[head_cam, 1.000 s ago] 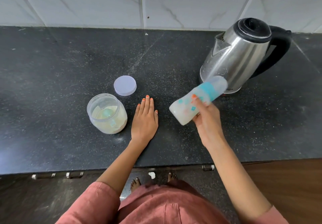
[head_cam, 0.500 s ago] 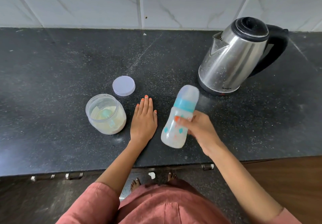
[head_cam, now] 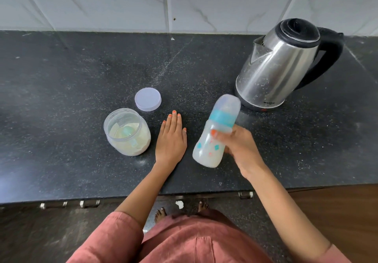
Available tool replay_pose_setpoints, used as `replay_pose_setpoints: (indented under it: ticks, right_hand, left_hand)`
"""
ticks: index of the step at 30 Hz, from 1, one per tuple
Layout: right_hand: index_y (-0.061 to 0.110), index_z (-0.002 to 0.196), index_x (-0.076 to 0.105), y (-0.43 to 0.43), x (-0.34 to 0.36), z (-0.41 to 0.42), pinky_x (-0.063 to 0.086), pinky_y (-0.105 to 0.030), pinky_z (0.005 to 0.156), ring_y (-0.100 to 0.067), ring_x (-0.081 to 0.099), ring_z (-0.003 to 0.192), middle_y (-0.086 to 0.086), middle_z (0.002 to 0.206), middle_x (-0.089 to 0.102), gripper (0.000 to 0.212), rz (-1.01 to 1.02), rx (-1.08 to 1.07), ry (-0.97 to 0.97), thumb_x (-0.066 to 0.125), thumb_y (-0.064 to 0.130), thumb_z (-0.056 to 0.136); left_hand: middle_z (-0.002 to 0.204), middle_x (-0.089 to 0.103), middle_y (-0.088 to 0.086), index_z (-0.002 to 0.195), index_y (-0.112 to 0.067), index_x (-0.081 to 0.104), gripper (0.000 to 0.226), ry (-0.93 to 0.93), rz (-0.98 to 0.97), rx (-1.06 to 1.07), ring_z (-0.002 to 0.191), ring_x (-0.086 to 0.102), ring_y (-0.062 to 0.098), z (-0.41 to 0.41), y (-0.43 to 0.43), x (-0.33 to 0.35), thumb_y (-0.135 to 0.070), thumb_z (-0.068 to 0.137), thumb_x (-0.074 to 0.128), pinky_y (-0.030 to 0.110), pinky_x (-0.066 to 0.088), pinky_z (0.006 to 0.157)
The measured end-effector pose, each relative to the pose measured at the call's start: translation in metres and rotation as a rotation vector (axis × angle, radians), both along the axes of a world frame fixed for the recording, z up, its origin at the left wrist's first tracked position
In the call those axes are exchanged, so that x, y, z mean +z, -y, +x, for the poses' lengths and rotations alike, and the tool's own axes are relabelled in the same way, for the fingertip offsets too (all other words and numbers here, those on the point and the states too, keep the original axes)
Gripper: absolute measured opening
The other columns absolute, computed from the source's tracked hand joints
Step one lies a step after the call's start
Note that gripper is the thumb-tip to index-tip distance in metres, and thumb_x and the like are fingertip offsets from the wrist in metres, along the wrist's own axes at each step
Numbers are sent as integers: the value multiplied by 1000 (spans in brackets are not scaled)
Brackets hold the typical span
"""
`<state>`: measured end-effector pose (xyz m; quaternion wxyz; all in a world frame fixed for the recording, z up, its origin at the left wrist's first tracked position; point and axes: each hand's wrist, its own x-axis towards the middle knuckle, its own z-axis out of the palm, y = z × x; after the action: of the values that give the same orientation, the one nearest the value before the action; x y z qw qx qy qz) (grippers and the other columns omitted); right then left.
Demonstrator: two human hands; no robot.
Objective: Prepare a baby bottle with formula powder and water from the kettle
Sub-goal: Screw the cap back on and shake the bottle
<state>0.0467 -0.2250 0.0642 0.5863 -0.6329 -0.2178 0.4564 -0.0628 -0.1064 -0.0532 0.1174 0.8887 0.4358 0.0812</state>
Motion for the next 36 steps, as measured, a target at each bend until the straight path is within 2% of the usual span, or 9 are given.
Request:
replay_pose_setpoints:
  ticks: [4, 7, 10, 16, 21, 27, 32, 34, 36]
  right_hand:
    - [19, 97, 60, -10, -2, 16, 55, -28, 79, -10, 63, 90, 3, 95, 66, 16, 159, -390, -224, 61, 11, 83]
    - [19, 93, 62, -4, -3, 5, 53, -33, 83, -12, 64, 87, 3, 89, 67, 18, 65, -202, -74, 65, 7, 79]
    - [21, 84, 65, 5, -1, -1, 53, -28, 79, -9, 65, 81, 5, 82, 69, 19, -58, 22, 28, 68, 5, 75]
    - [18, 97, 59, -9, 3, 19, 55, -28, 80, -9, 63, 90, 2, 96, 65, 16, 165, -398, -222, 61, 12, 83]
    - [19, 87, 64, 4, 4, 1, 52, -32, 83, -11, 64, 84, 2, 85, 68, 17, -50, 41, 36, 67, 7, 76]
    - [18, 95, 60, -9, 4, 19, 56, -23, 71, -5, 66, 80, 3, 91, 66, 11, 180, -402, -280, 58, 13, 85]
    - [19, 88, 63, 4, 2, 3, 53, -32, 80, -13, 64, 84, 1, 86, 68, 14, -45, 14, -3, 64, 8, 79]
    - [20, 85, 64, 4, 2, 5, 54, -29, 76, -11, 64, 82, 2, 85, 68, 14, -31, -4, -7, 64, 8, 79]
    - [18, 89, 62, -1, 4, 12, 57, -24, 70, -9, 65, 81, 2, 88, 67, 11, 80, -199, -179, 60, 10, 82]
  left_hand:
    - [155, 6, 11, 146, -4, 10, 50, 4, 6, -7, 144, 5, 22, 0, 0, 1, -26, 101, 20, 32, 0, 115]
    - [155, 6, 11, 146, -4, 10, 51, -1, 7, -4, 144, 5, 22, -1, 0, 0, -26, 101, 21, 31, -1, 115]
    - [156, 5, 11, 146, -5, 9, 51, -11, 0, -5, 144, 4, 22, 0, 0, 0, -26, 101, 20, 31, -1, 115]
    - [155, 8, 12, 145, -4, 12, 50, 10, -7, -5, 144, 6, 22, -1, 0, 2, -25, 101, 22, 32, 1, 115]
    - [156, 5, 10, 146, -5, 9, 51, -13, -7, -5, 144, 4, 21, -1, 0, 0, -26, 101, 20, 32, 0, 115]
    - [155, 7, 11, 145, -4, 11, 50, -4, -1, -5, 144, 5, 22, 0, 0, 1, -26, 101, 21, 32, 0, 115]
    - [155, 8, 11, 145, -4, 12, 50, 4, -9, -2, 144, 6, 22, 0, 0, 1, -24, 101, 22, 32, 1, 115]
    - [155, 7, 11, 145, -4, 11, 50, 3, -8, -1, 144, 5, 22, 0, 0, 1, -25, 101, 22, 31, 0, 115]
    - [155, 7, 11, 145, -4, 11, 50, 6, -2, -1, 144, 6, 22, 0, 0, 1, -25, 101, 22, 32, 0, 115]
